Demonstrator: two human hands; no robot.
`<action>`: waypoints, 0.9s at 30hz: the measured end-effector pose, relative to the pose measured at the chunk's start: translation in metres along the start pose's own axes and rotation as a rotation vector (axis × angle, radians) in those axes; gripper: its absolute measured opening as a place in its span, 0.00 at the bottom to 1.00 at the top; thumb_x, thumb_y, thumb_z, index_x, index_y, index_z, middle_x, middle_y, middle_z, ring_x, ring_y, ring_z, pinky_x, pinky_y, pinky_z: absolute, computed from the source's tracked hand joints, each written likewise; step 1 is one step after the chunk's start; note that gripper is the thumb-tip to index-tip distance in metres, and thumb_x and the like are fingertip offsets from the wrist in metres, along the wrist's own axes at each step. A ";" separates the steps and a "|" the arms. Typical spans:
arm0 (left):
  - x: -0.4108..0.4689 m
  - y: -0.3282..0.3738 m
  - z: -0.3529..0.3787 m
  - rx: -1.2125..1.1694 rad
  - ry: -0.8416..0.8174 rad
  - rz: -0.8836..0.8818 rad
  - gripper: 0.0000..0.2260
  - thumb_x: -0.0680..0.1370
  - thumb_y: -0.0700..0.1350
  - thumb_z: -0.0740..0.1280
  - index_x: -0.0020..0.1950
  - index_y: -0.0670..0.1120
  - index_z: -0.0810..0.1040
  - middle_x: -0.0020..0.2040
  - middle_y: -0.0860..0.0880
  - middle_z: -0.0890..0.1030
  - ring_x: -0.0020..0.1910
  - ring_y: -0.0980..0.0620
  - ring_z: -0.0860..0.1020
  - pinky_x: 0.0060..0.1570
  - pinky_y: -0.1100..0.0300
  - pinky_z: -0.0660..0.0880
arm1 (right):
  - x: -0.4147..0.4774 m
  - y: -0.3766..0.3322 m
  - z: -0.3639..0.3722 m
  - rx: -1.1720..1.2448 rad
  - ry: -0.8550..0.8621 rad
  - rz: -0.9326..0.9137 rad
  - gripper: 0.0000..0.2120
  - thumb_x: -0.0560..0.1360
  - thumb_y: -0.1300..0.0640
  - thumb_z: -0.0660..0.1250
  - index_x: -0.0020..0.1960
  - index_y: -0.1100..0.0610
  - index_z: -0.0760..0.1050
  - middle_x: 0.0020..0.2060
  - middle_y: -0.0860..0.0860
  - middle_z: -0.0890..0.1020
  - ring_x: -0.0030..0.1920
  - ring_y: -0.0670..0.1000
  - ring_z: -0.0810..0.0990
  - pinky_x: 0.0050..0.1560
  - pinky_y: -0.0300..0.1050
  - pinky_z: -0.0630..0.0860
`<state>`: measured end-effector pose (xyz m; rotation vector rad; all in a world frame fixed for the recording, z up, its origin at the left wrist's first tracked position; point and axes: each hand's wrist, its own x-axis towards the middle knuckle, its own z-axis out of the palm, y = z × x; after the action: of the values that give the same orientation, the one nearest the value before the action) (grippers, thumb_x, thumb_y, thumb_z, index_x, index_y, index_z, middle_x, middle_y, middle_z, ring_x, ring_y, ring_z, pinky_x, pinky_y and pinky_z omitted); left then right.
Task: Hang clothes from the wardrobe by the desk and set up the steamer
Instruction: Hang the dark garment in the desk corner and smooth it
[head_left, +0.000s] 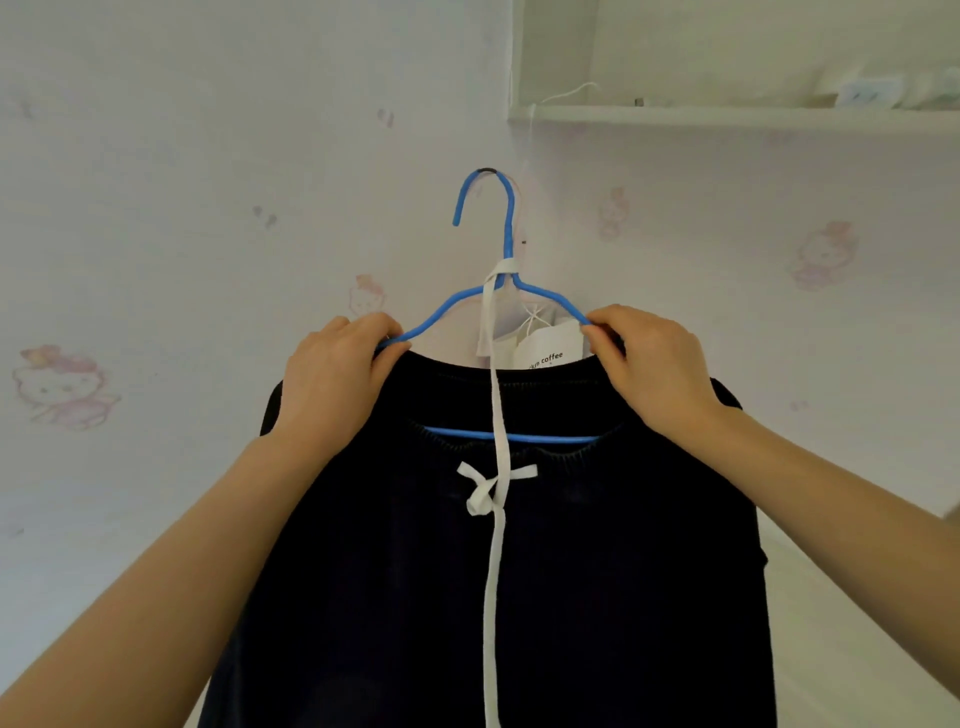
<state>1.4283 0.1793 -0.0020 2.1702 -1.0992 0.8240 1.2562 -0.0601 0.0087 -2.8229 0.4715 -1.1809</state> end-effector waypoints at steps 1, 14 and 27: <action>0.003 -0.005 0.014 0.024 -0.021 0.017 0.05 0.79 0.46 0.65 0.50 0.46 0.79 0.35 0.48 0.76 0.36 0.45 0.74 0.33 0.52 0.70 | 0.004 0.007 0.014 0.000 -0.026 0.000 0.12 0.80 0.49 0.58 0.54 0.52 0.77 0.42 0.48 0.82 0.41 0.53 0.79 0.39 0.51 0.76; -0.032 -0.082 0.226 0.014 -0.369 -0.066 0.04 0.79 0.45 0.65 0.49 0.46 0.78 0.41 0.48 0.80 0.40 0.43 0.76 0.34 0.51 0.72 | -0.022 0.093 0.214 0.056 -0.427 0.143 0.12 0.81 0.50 0.58 0.58 0.52 0.76 0.47 0.50 0.82 0.44 0.54 0.79 0.43 0.53 0.77; -0.080 -0.124 0.363 0.061 -0.746 -0.250 0.08 0.80 0.46 0.60 0.51 0.44 0.77 0.48 0.44 0.79 0.49 0.41 0.76 0.43 0.48 0.74 | -0.065 0.135 0.348 0.100 -0.620 0.264 0.13 0.81 0.52 0.58 0.58 0.54 0.78 0.46 0.54 0.82 0.45 0.56 0.78 0.40 0.48 0.73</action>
<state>1.5914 0.0234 -0.3219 2.6758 -1.0896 -0.0953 1.4229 -0.1952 -0.3034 -2.7232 0.6735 -0.2481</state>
